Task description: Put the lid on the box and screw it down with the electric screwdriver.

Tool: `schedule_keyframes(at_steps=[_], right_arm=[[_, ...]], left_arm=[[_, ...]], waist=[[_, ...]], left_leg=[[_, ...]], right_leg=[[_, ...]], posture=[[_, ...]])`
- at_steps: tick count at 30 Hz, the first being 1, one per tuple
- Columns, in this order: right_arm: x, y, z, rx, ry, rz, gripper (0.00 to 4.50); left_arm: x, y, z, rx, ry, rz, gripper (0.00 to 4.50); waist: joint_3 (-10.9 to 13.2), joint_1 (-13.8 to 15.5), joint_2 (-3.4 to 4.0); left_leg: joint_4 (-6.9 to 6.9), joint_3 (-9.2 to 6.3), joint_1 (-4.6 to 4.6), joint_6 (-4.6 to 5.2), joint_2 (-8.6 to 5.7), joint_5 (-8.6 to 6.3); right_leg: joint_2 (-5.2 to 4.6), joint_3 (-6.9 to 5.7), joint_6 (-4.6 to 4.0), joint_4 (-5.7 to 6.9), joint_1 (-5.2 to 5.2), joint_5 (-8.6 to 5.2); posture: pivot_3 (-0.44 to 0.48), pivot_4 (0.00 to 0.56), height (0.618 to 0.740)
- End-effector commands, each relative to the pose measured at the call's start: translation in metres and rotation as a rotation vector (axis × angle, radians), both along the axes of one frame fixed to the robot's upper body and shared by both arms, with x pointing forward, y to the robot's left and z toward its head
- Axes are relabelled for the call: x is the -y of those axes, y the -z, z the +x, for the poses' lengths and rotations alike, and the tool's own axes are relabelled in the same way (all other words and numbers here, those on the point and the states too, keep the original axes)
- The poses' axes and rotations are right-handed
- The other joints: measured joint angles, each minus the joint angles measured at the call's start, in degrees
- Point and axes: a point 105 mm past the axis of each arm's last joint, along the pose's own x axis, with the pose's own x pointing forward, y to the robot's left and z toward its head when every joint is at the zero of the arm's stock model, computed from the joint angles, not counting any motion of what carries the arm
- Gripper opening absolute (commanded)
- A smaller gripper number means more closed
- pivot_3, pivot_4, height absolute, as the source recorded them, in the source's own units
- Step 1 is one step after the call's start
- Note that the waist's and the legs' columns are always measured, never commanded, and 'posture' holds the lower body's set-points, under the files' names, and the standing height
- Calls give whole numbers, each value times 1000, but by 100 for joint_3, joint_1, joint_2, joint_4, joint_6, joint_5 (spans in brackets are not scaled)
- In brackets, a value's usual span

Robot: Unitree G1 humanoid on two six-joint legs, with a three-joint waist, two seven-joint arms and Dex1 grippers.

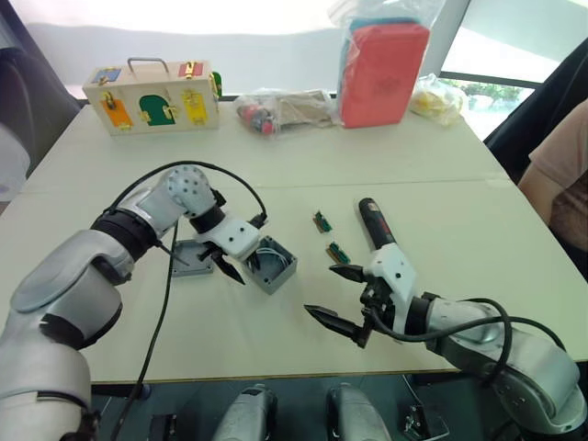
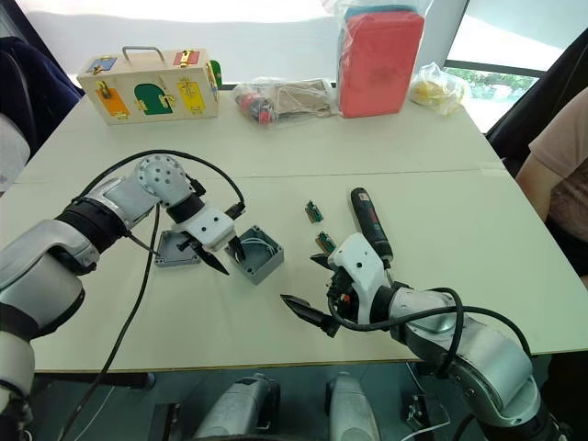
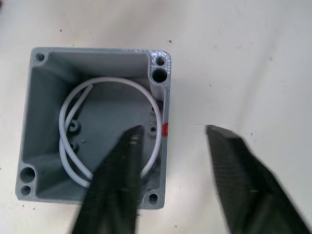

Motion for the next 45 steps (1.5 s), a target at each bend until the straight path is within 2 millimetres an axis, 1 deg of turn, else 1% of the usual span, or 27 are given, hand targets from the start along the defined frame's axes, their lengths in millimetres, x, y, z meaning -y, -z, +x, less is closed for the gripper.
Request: schedule_keyframes(at_steps=[1,3,5,8,10,11,13,15,16,18,21,22,25,28,32,34,36,45], right_arm=[[-3,-16,-1,57,-61,21,4500],[-5,-19,2,65,-91,18,4500],[-8,-28,3,86,-139,28,4500],[-12,-47,4,124,-195,65,4500],[-17,-58,5,171,-240,58,4500],[-21,-62,5,205,-266,40,4500],[-28,-68,6,256,-297,12,4500],[-35,-70,9,305,-322,-21,4500],[-40,-67,11,328,-335,-43,4500],[-46,-61,13,344,-352,-65,4500],[-52,-50,16,335,-366,-58,4500],[-54,-47,16,332,-369,-55,4500],[-55,-37,21,324,-369,-57,4500],[-55,-32,23,327,-368,-67,4500],[-55,-32,27,333,-345,-59,4500],[-56,-32,28,331,-332,-51,4500],[-56,-32,28,328,-318,-48,4500],[-52,-34,28,321,-251,-30,4500]], left_arm=[[10,-85,3,46,-111,-206,2300],[3,-101,-1,47,-160,-225,2300],[-13,-116,-8,24,-264,-240,2300],[-38,-122,-16,4,-433,-239,2300],[-63,-114,-14,-4,-668,-226,2300],[-77,-107,-10,2,-834,-223,2300],[-98,-96,-4,21,-1085,-224,2300],[-115,-86,3,4,-1382,-256,2300],[-123,-78,1,-12,-1527,-258,2300],[-132,-67,-6,-29,-1699,-254,2300],[-140,-53,-12,-32,-1847,-280,2300],[-143,-50,-13,-33,-1875,-293,2300],[-153,-39,-11,-25,-1961,-325,2300],[-159,-30,-10,-47,-2020,-333,2300],[-155,-13,-4,-102,-2064,-318,2300],[-148,-4,1,-155,-2068,-316,2300],[-144,5,4,-168,-2065,-286,2300],[-145,23,6,-159,-2070,-174,2300]], waist=[[10,-25,-17],[8,-84,-14],[4,-148,-3],[3,-256,2],[4,-272,2],[5,-289,3],[5,-275,3],[7,-204,-2],[7,-167,-6],[6,-114,-9],[5,-78,-12],[3,-76,-14],[1,-77,-18],[1,-72,-18],[-2,-64,-16],[-3,-60,-17],[-3,-66,-18],[-4,-67,-18]], left_leg=[[0,-2,-2,0,0,0],[1,-6,-1,4,0,-2],[0,-1,5,13,0,-8],[-6,1,13,23,2,-14],[-7,-2,12,23,6,-13],[-7,-5,12,23,7,-13],[-9,-3,12,23,6,-14],[-7,-10,10,23,6,-14],[-1,-15,8,23,4,-13],[7,-14,8,22,1,-13],[10,-10,6,14,-7,-9],[12,-10,5,-12,-9,5],[6,-10,7,-33,-8,16],[-1,-13,7,-49,-7,25],[-5,-12,7,-52,-8,26],[-5,-13,7,-52,-8,26],[-5,-12,6,-53,-9,26],[-10,-11,6,-55,-9,27]], right_leg=[[1,0,0,1,-1,0],[3,-3,6,3,1,-4],[2,0,11,2,4,-7],[5,7,17,6,2,-12],[9,7,17,11,-1,-13],[12,7,17,13,-3,-13],[13,13,18,16,-7,-13],[14,9,19,17,-5,-14],[13,5,20,16,-2,-14],[11,5,20,15,3,-14],[1,7,20,15,4,-14],[-2,8,20,15,4,-14],[-3,12,18,18,-1,-12],[-4,12,16,23,-9,-11],[-4,13,16,24,-11,-11],[-5,12,15,24,-11,-11],[-5,13,15,24,-12,-10],[-6,17,14,25,-18,-10]], posture=[[0,150,740],[0,150,740],[0,150,740],[0,150,740],[0,150,740],[0,150,740],[0,150,740],[0,150,740],[0,150,740],[0,150,740],[0,150,740],[0,150,740],[0,150,740],[0,150,740],[0,150,740],[0,150,740],[0,150,740],[0,150,740]])
